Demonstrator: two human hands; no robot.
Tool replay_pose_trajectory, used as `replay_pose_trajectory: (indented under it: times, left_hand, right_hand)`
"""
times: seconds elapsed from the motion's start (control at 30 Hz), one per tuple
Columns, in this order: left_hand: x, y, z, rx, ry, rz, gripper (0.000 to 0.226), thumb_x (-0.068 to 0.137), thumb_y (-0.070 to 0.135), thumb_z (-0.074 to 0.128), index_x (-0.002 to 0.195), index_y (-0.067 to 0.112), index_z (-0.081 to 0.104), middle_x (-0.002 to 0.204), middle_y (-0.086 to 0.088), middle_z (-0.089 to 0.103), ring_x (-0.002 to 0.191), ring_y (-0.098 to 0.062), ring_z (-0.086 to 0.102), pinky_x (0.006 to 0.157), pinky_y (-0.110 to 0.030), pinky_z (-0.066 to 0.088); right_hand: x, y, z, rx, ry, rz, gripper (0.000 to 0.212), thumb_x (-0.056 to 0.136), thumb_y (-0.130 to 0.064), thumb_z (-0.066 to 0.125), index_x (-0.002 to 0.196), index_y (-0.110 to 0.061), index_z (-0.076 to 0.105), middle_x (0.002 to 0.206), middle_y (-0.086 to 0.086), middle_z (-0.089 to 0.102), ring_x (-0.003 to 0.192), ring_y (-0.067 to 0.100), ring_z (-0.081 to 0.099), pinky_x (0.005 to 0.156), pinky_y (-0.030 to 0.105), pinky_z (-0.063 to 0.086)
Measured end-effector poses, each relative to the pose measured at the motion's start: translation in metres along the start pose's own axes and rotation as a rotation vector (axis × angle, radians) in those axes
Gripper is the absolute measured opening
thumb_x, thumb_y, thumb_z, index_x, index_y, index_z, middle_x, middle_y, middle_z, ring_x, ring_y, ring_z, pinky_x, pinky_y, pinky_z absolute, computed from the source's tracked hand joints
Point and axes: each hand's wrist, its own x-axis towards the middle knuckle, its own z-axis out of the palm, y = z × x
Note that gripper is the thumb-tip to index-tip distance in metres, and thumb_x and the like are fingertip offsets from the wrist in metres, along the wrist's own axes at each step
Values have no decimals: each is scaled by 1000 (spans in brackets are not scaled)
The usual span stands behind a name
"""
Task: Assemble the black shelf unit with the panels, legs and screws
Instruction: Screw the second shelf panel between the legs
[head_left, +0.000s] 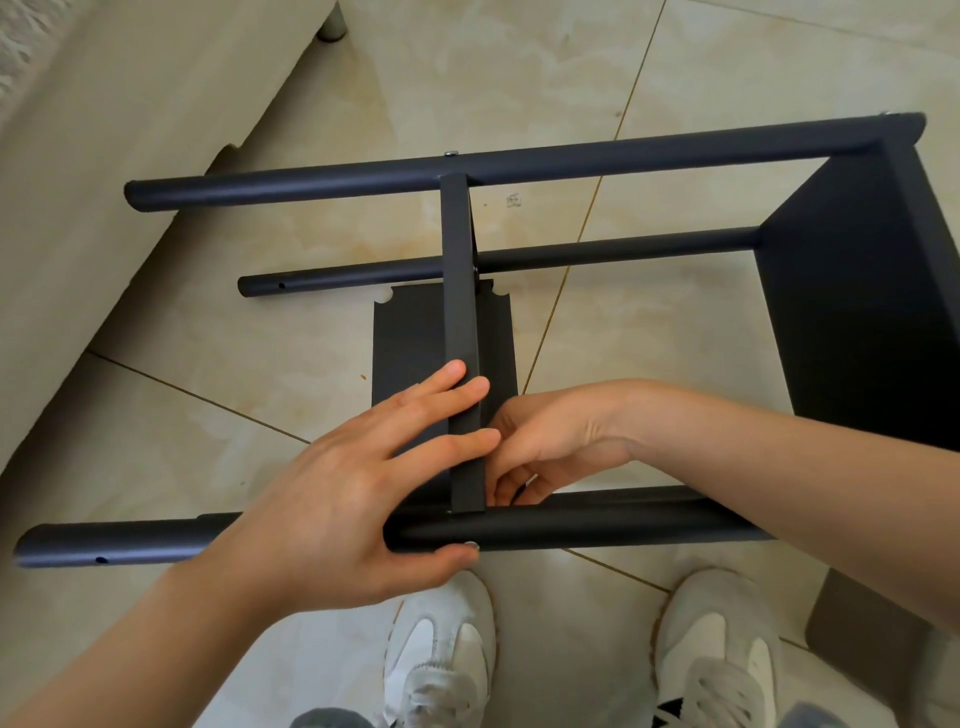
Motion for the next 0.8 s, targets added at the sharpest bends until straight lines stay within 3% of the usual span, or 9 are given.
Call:
replay_pose_trajectory:
  times: [0.13, 0.33, 0.47, 0.67, 0.8]
  left_hand:
    - [0, 0, 0, -2, -1, -1, 69, 82, 60, 66, 141, 26, 54, 162, 8, 29, 152, -13, 19, 108, -38, 42]
    - [-1, -1, 1, 10, -4, 5, 69, 82, 61, 65, 141, 28, 53, 162, 9, 28, 153, -12, 18, 109, -34, 38]
    - [-1, -1, 1, -2, -7, 5, 70, 82, 61, 65, 142, 26, 53, 162, 8, 28, 153, -14, 18, 109, -39, 41]
    - [0, -1, 1, -12, 1, 5, 69, 82, 59, 66, 141, 25, 54, 162, 6, 30, 152, -14, 19, 109, -38, 42]
    - [0, -1, 0, -4, -1, 6, 69, 83, 60, 64, 141, 24, 54, 162, 7, 30, 153, -13, 18, 111, -36, 38]
  right_hand:
    - [-3, -2, -6, 33, -47, 14, 17, 92, -2, 57, 83, -8, 71, 79, 8, 67, 75, 17, 63, 78, 26, 52]
    - [5, 1, -2, -36, -10, 3, 16, 93, -4, 57, 83, -7, 68, 77, 7, 66, 71, 16, 61, 74, 25, 50]
    - [0, 1, -8, 46, -86, -6, 18, 94, -3, 56, 85, -8, 72, 81, 8, 68, 74, 15, 63, 74, 23, 53]
    - [6, 4, -5, 5, -47, 12, 10, 94, -6, 58, 92, -6, 68, 83, 9, 66, 75, 17, 61, 77, 26, 50]
    - [4, 4, -9, 82, -81, 2, 18, 93, -1, 57, 85, -8, 72, 81, 9, 66, 74, 15, 61, 75, 22, 53]
